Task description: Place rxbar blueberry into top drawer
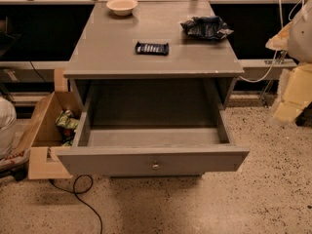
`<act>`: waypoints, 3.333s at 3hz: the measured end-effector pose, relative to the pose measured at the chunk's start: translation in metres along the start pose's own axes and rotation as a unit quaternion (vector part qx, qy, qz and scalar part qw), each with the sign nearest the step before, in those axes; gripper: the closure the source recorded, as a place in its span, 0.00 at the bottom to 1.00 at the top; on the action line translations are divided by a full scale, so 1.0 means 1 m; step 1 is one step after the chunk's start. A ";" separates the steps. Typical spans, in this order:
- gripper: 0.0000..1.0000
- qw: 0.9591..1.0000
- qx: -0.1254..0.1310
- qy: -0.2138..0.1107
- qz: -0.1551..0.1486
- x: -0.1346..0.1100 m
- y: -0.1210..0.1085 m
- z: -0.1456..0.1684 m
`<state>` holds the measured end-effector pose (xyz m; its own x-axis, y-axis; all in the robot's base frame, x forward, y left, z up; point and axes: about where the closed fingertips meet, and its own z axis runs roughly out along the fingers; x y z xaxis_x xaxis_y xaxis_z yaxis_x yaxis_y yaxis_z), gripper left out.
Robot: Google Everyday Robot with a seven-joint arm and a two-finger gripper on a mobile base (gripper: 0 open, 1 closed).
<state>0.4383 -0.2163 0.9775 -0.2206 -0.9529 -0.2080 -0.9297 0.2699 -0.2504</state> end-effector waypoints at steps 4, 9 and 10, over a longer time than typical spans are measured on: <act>0.00 0.983 0.056 -0.176 0.018 -0.047 -0.114 0.042; 0.00 0.979 0.024 -0.198 0.041 -0.142 -0.223 0.127; 0.00 0.979 0.018 -0.190 0.068 -0.168 -0.243 0.151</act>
Offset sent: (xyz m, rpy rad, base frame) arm 0.0173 -0.0017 -0.0029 0.0839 -0.0631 -0.0151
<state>0.7458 -0.1011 0.9309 -0.2089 -0.7897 -0.5769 -0.8873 0.4011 -0.2276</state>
